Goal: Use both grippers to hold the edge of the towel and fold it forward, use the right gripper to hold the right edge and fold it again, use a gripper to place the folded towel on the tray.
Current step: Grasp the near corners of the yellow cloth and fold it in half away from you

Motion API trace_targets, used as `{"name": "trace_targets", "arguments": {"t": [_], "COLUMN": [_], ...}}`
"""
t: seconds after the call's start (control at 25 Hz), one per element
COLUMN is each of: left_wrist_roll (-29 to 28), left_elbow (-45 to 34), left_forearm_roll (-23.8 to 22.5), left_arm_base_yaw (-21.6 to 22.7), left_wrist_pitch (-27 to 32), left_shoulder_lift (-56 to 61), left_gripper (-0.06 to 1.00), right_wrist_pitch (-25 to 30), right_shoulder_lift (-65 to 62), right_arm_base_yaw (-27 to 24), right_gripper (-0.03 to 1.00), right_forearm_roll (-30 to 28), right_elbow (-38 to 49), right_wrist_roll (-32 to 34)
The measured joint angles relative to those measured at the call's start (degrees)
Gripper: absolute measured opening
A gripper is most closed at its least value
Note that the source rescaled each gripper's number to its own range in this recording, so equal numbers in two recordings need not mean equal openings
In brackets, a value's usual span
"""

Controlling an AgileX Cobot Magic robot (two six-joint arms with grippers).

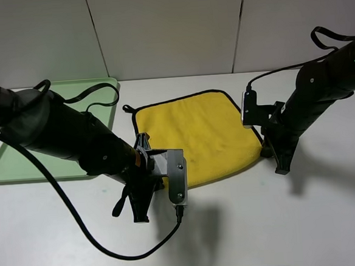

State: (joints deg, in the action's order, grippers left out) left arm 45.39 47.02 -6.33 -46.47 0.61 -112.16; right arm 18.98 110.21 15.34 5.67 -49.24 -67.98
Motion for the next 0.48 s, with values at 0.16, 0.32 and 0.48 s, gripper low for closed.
{"name": "trace_targets", "arguments": {"t": [0.16, 0.32, 0.48], "left_wrist_roll": [0.00, 0.00, -0.05], "left_elbow": [0.02, 0.02, -0.24], "left_forearm_roll": [0.00, 0.00, 0.00], "left_arm_base_yaw": [0.00, 0.00, 0.00], "left_wrist_pitch": [0.25, 1.99, 5.19], "left_shoulder_lift": [0.00, 0.71, 3.98], "left_gripper": [0.00, 0.00, 0.00], "right_wrist_pitch": [0.34, 2.51, 5.63], "right_shoulder_lift": [-0.05, -1.13, -2.24], "right_arm_base_yaw": [0.00, 0.00, 0.00], "right_gripper": [0.00, 0.00, 0.00], "right_forearm_roll": [-0.16, -0.16, -0.16], "right_elbow": [0.00, 0.37, 0.51], "right_wrist_roll": [0.00, 0.17, 0.44]}}
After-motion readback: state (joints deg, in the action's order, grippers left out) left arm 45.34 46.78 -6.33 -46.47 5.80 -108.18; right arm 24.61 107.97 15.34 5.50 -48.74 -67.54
